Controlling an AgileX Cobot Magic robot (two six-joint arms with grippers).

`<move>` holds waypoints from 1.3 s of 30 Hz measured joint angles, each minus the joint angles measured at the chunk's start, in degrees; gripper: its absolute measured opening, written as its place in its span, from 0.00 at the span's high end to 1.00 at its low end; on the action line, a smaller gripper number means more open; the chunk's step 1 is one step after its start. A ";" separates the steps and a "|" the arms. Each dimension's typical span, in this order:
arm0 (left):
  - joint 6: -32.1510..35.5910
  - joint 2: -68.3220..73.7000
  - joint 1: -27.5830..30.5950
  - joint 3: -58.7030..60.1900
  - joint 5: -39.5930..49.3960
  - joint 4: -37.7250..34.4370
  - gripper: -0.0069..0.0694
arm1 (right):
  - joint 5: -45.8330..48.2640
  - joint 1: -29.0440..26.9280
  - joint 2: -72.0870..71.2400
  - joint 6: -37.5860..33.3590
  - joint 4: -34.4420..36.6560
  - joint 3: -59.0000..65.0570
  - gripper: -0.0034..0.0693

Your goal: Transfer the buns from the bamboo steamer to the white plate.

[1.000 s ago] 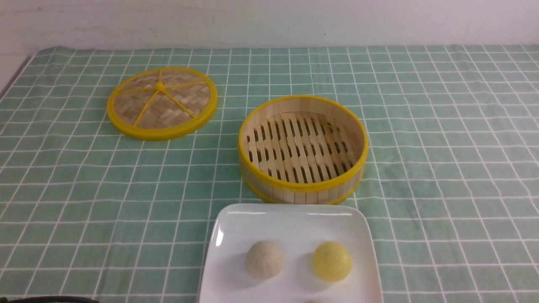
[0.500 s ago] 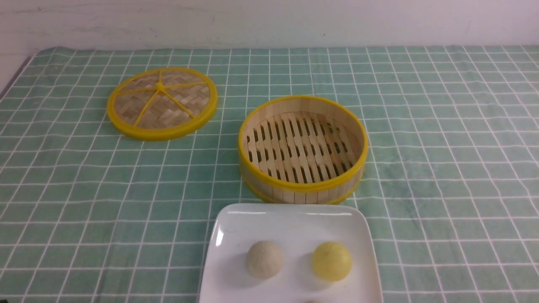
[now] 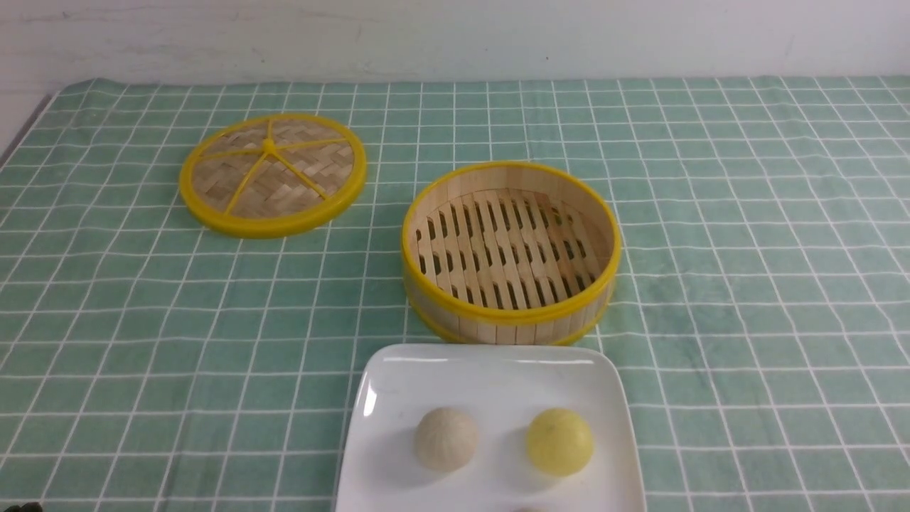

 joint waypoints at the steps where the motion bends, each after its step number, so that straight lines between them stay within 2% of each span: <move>1: 0.00 0.00 -0.41 0.00 0.00 0.00 0.79 | 0.00 0.00 0.00 0.00 0.00 0.00 0.79; 7: 0.00 0.00 -3.69 0.04 0.00 0.00 0.78 | 0.00 0.00 0.00 0.00 0.00 0.00 0.78; 39: 0.00 0.00 -3.80 0.04 0.00 0.06 0.77 | 0.00 0.00 0.00 0.00 0.00 0.00 0.73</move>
